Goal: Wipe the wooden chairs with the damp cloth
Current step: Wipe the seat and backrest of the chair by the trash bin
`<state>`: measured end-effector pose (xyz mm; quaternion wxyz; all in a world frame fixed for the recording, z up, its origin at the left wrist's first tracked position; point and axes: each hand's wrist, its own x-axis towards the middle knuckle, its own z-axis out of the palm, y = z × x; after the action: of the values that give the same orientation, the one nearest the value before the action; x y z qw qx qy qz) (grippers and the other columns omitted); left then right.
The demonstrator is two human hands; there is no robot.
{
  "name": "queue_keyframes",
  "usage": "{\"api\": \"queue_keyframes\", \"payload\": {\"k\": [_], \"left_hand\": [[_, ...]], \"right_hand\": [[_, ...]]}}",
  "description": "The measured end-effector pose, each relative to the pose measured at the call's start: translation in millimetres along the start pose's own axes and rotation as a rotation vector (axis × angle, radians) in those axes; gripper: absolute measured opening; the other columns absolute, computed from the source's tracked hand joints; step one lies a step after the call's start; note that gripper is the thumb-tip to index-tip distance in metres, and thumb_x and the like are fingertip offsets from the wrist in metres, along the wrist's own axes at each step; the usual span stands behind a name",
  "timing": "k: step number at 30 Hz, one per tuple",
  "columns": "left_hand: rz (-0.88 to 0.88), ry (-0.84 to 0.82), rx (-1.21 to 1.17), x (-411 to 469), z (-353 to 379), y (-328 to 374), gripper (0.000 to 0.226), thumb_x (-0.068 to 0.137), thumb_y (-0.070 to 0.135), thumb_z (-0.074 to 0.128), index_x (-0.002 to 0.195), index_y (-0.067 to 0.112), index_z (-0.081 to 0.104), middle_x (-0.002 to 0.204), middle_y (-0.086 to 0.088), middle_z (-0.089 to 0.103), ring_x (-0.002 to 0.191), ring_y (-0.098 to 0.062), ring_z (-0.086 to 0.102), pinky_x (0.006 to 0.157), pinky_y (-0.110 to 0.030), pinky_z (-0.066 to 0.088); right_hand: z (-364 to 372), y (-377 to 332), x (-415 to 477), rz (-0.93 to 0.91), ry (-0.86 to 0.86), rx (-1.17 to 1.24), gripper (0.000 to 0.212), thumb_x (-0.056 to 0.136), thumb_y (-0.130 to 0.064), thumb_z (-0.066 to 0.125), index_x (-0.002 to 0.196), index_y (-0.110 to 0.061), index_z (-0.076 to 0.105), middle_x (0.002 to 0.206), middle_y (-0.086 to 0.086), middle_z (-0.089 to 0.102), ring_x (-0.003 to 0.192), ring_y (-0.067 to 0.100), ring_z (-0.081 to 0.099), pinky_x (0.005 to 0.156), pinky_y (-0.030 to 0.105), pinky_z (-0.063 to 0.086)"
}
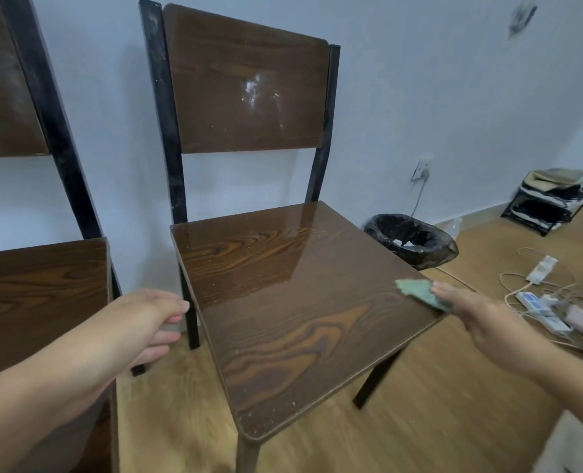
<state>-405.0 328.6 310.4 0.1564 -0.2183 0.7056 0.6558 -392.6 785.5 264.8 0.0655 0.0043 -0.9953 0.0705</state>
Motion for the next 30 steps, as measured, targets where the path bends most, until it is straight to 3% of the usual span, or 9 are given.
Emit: {"api": "queue_keyframes", "payload": {"k": [3,5,12,15,16,18,23,26,30], "left_hand": [[-0.010,-0.003,-0.002,1.2,1.4,0.0,0.038,0.095,0.007,0.062,0.132,0.002,0.055,0.131,-0.023,0.060,0.124,-0.042,0.058,0.109,-0.051,0.043],[-0.011,-0.015,0.003,1.9,-0.5,-2.2,0.039,0.096,0.007,0.061,0.134,0.001,0.054,0.133,-0.023,0.059,0.125,-0.042,0.058,0.109,-0.050,0.043],[-0.017,-0.013,-0.033,6.4,-7.9,-11.9,0.041,0.096,0.007,0.061,0.136,0.000,0.052,0.136,-0.023,0.058,0.126,-0.041,0.057,0.105,-0.047,0.045],[-0.027,-0.011,-0.032,8.3,-7.2,-11.7,0.045,0.095,0.006,0.061,0.138,-0.002,0.050,0.134,-0.023,0.059,0.125,-0.041,0.058,0.108,-0.049,0.045],[-0.029,-0.007,-0.025,8.6,-7.7,-11.8,0.044,0.095,0.007,0.062,0.137,-0.002,0.051,0.132,-0.023,0.060,0.124,-0.040,0.059,0.107,-0.049,0.046],[-0.022,0.009,-0.007,9.2,-11.2,-12.9,0.041,0.094,0.010,0.064,0.133,-0.001,0.054,0.125,-0.020,0.064,0.118,-0.038,0.063,0.104,-0.047,0.049],[0.001,0.037,0.004,6.9,-16.2,-12.4,0.016,0.088,0.018,0.071,0.098,0.012,0.060,0.108,-0.015,0.069,0.104,-0.033,0.070,0.099,-0.049,0.054],[0.021,0.050,0.009,9.2,-16.7,-11.4,0.016,0.088,0.019,0.072,0.090,0.016,0.056,0.110,-0.014,0.069,0.102,-0.032,0.071,0.098,-0.048,0.055],[0.028,0.048,0.032,11.4,-18.3,-10.4,0.014,0.089,0.022,0.070,0.088,0.019,0.056,0.111,-0.014,0.070,0.102,-0.030,0.071,0.098,-0.047,0.055]], "right_hand": [[-10.5,10.1,18.0,0.311,0.054,0.143,0.037,0.104,-0.009,0.044,0.135,-0.019,0.062,0.095,0.006,0.075,0.073,0.024,0.068,0.061,0.032,0.051],[-10.9,-10.7,25.2,0.336,0.131,0.203,0.035,0.106,-0.014,0.042,0.135,-0.019,0.062,0.095,0.010,0.073,0.065,0.022,0.063,0.056,0.032,0.046],[28.4,-152.1,-35.1,-0.113,0.057,0.269,0.041,0.103,-0.013,0.049,0.143,-0.020,0.055,0.141,-0.003,0.061,0.120,0.002,0.059,0.093,0.006,0.040],[56.7,-225.4,-35.7,-0.170,-0.039,0.238,0.089,0.095,-0.066,-0.008,0.092,-0.016,0.066,0.155,0.008,0.041,0.098,-0.001,0.067,0.075,-0.011,0.035],[56.9,-241.7,-50.0,-0.247,-0.036,0.221,0.081,0.101,-0.051,-0.005,0.084,-0.019,0.067,0.161,0.004,0.031,0.090,-0.007,0.065,0.082,-0.009,0.035],[48.9,-262.4,-79.2,-0.480,-0.030,0.227,0.045,0.098,-0.023,0.032,0.123,-0.024,0.069,0.158,-0.008,0.041,0.122,-0.004,0.059,0.105,0.010,0.040],[37.8,-267.3,-66.4,-0.685,-0.135,0.484,0.051,0.101,-0.013,0.050,0.150,-0.020,0.045,0.163,-0.009,0.029,0.150,-0.003,0.018,0.119,0.016,0.024],[21.6,-266.0,-34.8,-0.647,-0.188,0.328,0.050,0.106,-0.040,0.041,0.154,-0.025,0.038,0.167,-0.011,0.011,0.149,-0.007,-0.009,0.110,0.003,-0.009],[20.9,-261.4,-28.0,-0.647,-0.119,0.059,0.061,0.105,-0.058,0.022,0.157,-0.027,0.030,0.169,-0.005,0.010,0.154,0.011,-0.015,0.121,0.029,-0.011]]}}
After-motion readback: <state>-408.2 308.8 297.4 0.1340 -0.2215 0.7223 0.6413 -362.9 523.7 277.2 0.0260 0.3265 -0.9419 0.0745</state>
